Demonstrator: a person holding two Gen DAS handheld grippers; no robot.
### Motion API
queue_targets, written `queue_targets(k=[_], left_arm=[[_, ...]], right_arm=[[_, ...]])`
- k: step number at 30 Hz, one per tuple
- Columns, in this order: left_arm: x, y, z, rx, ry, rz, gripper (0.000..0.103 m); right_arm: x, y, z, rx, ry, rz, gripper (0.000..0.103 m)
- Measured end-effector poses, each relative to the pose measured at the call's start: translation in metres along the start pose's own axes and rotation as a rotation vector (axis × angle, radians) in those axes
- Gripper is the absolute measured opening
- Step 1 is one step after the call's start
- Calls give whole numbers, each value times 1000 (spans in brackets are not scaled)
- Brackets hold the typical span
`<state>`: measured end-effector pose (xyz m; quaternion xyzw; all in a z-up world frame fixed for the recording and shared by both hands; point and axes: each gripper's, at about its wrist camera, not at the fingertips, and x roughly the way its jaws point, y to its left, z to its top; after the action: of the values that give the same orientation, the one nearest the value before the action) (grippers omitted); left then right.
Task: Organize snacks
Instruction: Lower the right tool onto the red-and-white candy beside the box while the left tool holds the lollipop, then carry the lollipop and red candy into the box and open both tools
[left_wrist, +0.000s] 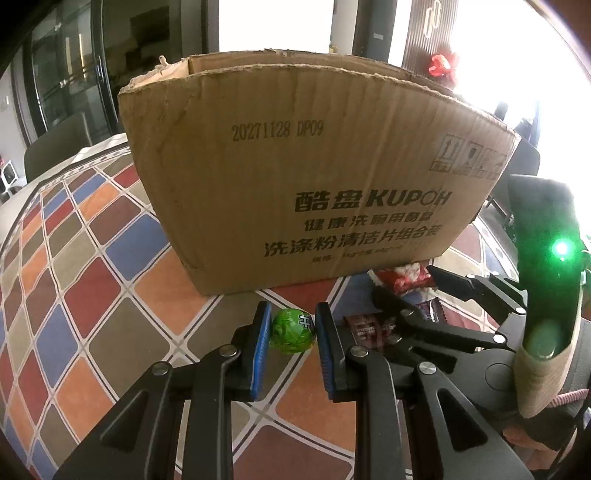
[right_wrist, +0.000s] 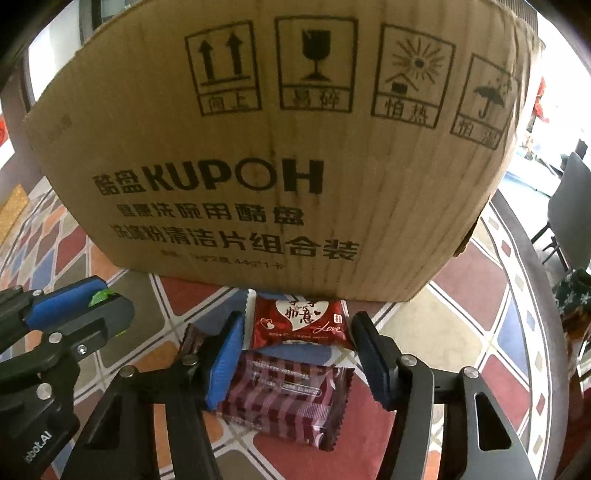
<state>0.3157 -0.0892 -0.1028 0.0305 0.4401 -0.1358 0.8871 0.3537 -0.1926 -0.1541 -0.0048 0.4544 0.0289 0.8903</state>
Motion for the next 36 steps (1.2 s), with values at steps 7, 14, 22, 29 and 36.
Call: queue_targets(k=[7,14,22,29,36], left_arm=[[1,0,0,0,-2,-2,25],[-21,-2,0,3,-41,-17,25],[-65,-9,0,9,-114,-39,25],[-109,-16,12,22,-201,-46,25],[-139,-13,27,25,-270,-58,25]], right_arm=[[-8,-12,-10,31,-18,2,49],[-43,-16,-14,51,-60,15,49],[-98,-17,-15,57,-132,12,49],[-142,-19,-9,59,-220,11,49],[-181,-12,8,42,-301,15,49]])
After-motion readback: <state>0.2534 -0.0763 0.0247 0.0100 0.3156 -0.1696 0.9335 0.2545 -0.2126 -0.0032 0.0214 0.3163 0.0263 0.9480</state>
